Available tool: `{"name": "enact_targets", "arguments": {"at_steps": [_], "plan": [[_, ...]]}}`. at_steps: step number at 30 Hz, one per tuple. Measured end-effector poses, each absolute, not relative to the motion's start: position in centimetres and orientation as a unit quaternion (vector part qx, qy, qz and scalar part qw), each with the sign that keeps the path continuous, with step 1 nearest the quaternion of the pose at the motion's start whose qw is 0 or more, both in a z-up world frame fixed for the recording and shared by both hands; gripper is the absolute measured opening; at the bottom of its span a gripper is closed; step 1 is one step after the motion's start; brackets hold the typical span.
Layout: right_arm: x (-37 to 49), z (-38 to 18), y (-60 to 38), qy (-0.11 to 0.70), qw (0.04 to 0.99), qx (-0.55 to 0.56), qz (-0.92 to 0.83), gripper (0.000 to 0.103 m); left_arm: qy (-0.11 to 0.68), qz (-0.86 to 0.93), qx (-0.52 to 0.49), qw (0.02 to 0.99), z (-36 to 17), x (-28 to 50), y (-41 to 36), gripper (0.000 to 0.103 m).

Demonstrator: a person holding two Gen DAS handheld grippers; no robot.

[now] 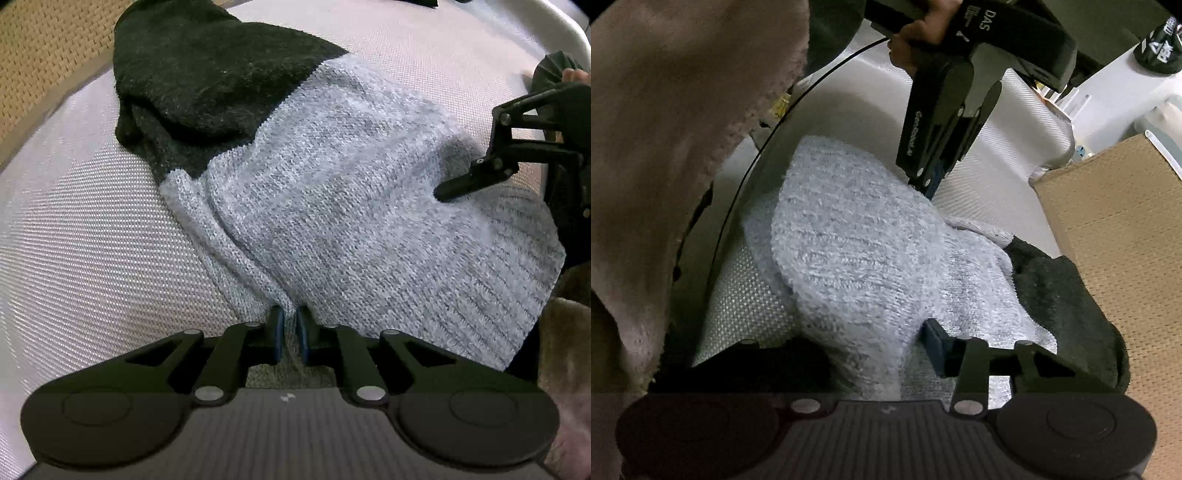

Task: Fold clothes

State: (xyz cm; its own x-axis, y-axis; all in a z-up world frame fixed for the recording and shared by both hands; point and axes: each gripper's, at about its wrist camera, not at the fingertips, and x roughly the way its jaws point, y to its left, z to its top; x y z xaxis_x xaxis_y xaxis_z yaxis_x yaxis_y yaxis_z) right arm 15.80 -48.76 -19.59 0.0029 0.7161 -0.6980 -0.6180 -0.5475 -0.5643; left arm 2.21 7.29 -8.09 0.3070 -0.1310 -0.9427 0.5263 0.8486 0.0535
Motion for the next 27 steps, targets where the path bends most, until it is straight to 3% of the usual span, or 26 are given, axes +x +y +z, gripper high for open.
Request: {"name": "enact_targets", "arguments": {"at_steps": [4,6,8,11,15,19,23,27], "plan": [[17.7,-17.6,-47.4,0.025,0.494,-0.474,0.729,0.030,0.534,-0.200,0.204,0.796,-7.3,1.3,7.4,0.020],[18.6,-16.5,-46.8,0.046,0.506,-0.452,0.733,0.027,0.511,-0.196,0.221,0.808,-6.1,0.0,7.8,0.043],[19.5,-15.4,-46.2,0.063,0.517,-0.434,0.735,0.026,0.488,-0.193,0.230,0.820,-4.7,-0.8,8.3,0.056],[20.6,-14.2,-45.2,0.087,0.528,-0.409,0.739,0.025,0.459,-0.201,0.221,0.837,-2.0,-2.3,9.3,0.057],[21.7,-13.2,-44.0,0.120,0.535,-0.375,0.747,0.025,0.411,-0.225,0.200,0.860,0.0,-4.3,8.3,0.083],[23.5,-12.2,-43.2,0.166,0.545,-0.329,0.753,0.024,0.408,-0.308,0.204,0.835,0.8,-5.5,5.8,0.084],[24.9,-11.7,-42.3,0.214,0.551,-0.293,0.751,0.023,0.424,-0.321,0.227,0.816,-3.2,-4.2,2.7,0.085],[25.7,-11.2,-40.6,0.251,0.562,-0.266,0.742,0.022,0.417,-0.318,0.261,0.810,-3.9,-4.9,0.6,0.095]]}}
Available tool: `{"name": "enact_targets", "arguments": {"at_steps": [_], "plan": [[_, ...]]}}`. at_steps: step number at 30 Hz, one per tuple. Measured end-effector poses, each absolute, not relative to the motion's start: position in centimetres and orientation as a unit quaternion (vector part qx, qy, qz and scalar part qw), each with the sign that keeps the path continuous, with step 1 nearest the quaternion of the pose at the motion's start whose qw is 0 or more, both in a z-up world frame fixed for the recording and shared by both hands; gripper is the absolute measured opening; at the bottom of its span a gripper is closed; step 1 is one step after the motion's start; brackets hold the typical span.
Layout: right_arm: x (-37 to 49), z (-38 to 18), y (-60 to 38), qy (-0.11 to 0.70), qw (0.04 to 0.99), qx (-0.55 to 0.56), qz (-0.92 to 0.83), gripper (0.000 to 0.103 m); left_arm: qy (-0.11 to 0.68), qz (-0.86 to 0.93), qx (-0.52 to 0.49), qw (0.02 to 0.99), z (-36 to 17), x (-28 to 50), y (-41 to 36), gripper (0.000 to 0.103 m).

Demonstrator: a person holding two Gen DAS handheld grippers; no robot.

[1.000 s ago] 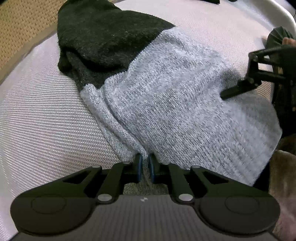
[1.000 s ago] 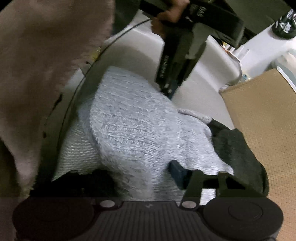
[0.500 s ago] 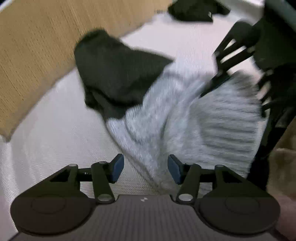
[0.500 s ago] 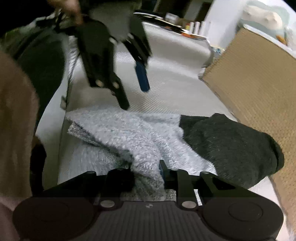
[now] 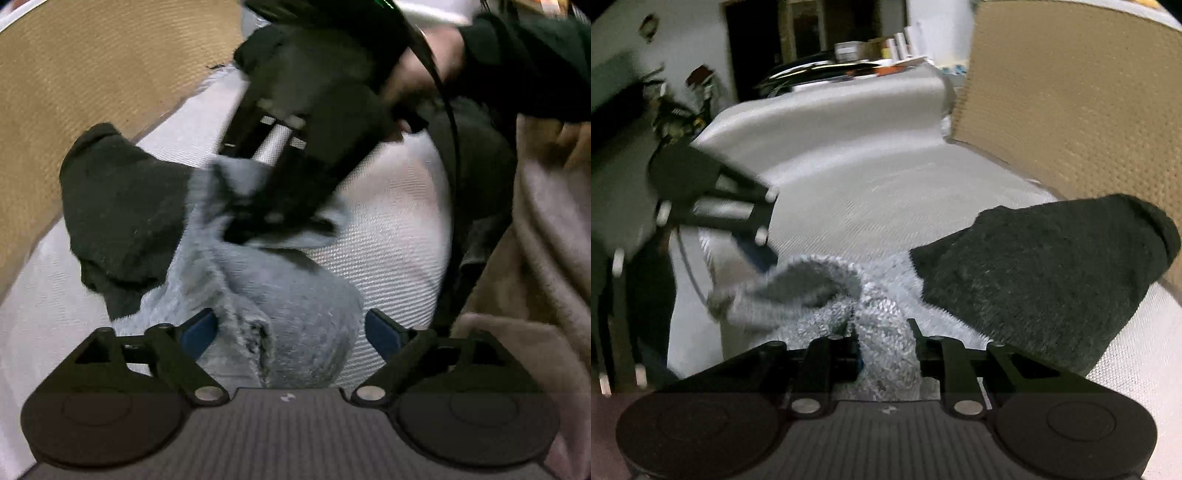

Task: Fold clothes

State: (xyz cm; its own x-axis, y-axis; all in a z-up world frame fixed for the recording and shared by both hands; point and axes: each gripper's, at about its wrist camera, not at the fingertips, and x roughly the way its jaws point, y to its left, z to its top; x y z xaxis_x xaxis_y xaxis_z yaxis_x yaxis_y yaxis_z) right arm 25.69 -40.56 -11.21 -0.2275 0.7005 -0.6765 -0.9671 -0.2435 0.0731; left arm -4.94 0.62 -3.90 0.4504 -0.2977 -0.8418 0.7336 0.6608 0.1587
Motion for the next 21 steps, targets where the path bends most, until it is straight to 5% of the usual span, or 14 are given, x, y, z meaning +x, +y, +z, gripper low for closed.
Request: {"name": "enact_targets", "arguments": {"at_steps": [16,18,21], "plan": [[31.2,-11.6,-37.6,0.374,0.577,-0.136,0.713,0.018,0.393,-0.211,0.355,0.821,-7.5,-4.2,0.3,0.096],[31.6,-11.6,-37.6,0.375,0.576,-0.134,0.714,0.018,0.379,-0.202,0.349,0.833,-7.1,-4.1,1.0,0.071],[32.3,-11.5,-38.3,0.368,0.564,-0.125,0.728,0.019,0.382,-0.210,0.259,0.862,-5.1,-3.4,3.7,0.047]]}}
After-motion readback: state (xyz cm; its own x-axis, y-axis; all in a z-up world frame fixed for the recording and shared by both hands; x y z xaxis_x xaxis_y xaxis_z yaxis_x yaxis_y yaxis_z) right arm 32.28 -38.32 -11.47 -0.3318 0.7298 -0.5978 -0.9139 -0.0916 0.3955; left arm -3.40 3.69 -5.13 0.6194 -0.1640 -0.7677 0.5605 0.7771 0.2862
